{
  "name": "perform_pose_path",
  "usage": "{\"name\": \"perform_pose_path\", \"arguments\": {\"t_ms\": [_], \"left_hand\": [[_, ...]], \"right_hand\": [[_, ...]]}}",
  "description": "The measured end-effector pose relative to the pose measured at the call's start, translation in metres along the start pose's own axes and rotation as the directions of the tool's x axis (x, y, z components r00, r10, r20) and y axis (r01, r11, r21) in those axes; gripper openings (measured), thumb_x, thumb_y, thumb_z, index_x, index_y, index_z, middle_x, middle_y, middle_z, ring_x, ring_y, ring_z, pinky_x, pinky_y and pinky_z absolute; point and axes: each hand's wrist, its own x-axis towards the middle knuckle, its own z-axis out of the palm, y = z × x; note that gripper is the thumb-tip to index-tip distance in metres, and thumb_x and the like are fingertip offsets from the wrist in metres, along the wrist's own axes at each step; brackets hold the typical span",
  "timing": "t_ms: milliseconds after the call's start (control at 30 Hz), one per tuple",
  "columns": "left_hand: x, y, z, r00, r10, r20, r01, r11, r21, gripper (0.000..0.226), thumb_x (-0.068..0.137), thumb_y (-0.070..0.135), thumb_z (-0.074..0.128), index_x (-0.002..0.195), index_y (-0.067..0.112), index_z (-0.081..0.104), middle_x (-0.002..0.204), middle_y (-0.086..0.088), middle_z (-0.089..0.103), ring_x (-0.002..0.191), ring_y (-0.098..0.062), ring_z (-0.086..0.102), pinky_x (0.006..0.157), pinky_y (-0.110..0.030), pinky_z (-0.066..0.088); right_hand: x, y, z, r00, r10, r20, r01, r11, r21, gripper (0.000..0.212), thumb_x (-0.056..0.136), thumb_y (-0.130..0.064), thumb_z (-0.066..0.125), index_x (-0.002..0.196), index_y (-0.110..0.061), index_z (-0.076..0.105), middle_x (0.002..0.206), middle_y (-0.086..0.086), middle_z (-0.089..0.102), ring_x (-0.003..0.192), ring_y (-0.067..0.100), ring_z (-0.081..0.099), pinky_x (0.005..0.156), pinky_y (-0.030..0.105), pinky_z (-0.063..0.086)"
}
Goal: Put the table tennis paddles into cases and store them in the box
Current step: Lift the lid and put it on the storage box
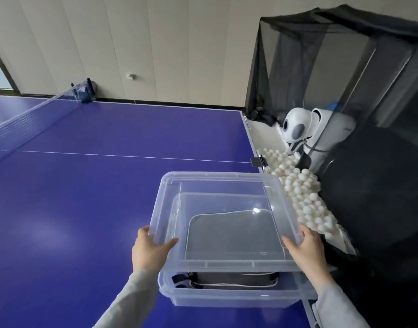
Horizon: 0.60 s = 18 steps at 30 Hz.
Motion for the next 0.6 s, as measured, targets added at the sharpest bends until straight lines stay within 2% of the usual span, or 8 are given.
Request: {"name": "perform_pose_path", "arguments": {"t_ms": [133,267,600], "left_hand": [[-0.019,-0.016,0.012,1.000,-0.017,-0.002,0.017,1.000,-0.008,0.071,0.070,0.028,0.082,0.128,0.013,0.044,0.114,-0.002,0.057,0.097,-0.024,0.054,0.084,-0.037,0.046],[-0.028,-0.022,0.017,1.000,-0.008,-0.007,0.009,1.000,0.009,0.066,0.070,0.026,0.082,0.124,0.013,0.048,0.106,0.000,0.058,0.093,-0.022,0.054,0.084,-0.036,0.045],[-0.037,-0.030,0.030,0.999,0.037,-0.001,-0.037,0.995,0.093,0.068,0.070,0.026,0.082,0.126,0.010,0.047,0.113,-0.007,0.059,0.099,-0.028,0.053,0.085,-0.038,0.045]], "right_hand": [[-0.016,0.016,-0.007,1.000,0.019,0.019,-0.019,0.999,-0.036,0.057,0.080,-0.020,0.073,0.128,0.002,0.050,0.118,0.019,0.050,0.110,0.032,0.051,0.093,0.037,0.041],[-0.025,0.027,-0.010,0.999,0.014,0.043,-0.012,0.999,-0.049,0.059,0.083,-0.020,0.071,0.132,0.002,0.047,0.124,0.019,0.049,0.116,0.032,0.049,0.099,0.037,0.039],[-0.032,0.040,-0.011,0.997,0.052,0.061,-0.044,0.991,-0.123,0.062,0.083,-0.020,0.071,0.136,0.000,0.045,0.131,0.020,0.046,0.128,0.034,0.037,0.107,0.041,0.032]]}}
